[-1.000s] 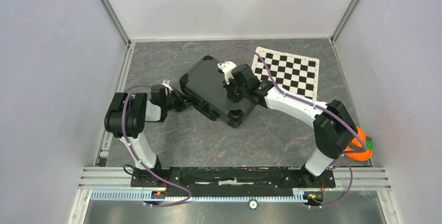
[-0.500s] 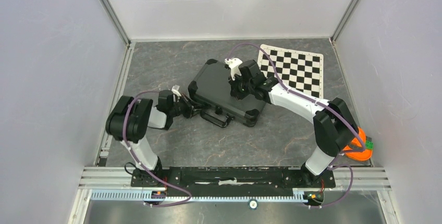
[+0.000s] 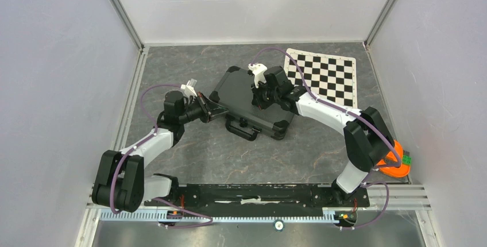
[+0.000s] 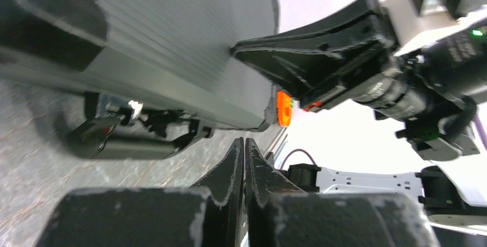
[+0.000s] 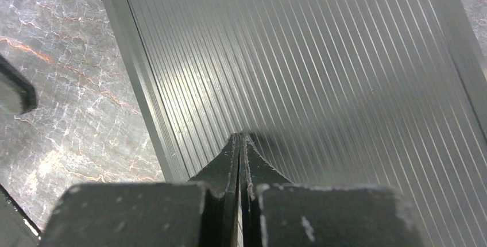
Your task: Pack up texas hold em set
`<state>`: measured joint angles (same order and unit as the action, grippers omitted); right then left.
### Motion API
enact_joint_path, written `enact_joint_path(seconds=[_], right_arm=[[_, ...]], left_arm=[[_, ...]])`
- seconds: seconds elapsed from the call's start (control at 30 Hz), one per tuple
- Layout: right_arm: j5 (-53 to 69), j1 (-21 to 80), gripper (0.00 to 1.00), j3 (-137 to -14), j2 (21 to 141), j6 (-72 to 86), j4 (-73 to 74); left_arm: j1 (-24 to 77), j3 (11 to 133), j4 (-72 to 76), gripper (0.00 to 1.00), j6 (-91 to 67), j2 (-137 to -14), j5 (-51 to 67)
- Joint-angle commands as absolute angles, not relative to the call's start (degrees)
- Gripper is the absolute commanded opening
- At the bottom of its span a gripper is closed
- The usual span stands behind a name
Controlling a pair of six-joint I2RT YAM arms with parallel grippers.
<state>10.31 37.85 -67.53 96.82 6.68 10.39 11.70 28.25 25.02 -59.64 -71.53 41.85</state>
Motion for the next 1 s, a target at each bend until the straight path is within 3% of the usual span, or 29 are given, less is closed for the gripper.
enact_joint_path(seconds=[0.0, 0.37, 0.77, 0.97], right_arm=[[9.97, 38.47, 0.00, -64.42, 97.05, 7.35, 20.41], [3.13, 39.20, 0.03, -62.26, 90.62, 5.81, 23.75], [0.35, 40.94, 0.05, -58.92, 81.82, 5.75, 24.21], [1.52, 44.00, 0.19, -56.63, 77.73, 5.88, 23.10]], left_arm=[[11.69, 27.99, 16.49, 0.08, -54.19, -71.35, 39.89], [15.10, 24.67, 5.58, 0.10, -45.27, -64.28, 25.99], [14.99, 20.32, 19.65, 0.16, -47.91, -74.78, 23.83], [14.85, 19.40, 25.76, 0.18, -50.05, -79.08, 25.85]])
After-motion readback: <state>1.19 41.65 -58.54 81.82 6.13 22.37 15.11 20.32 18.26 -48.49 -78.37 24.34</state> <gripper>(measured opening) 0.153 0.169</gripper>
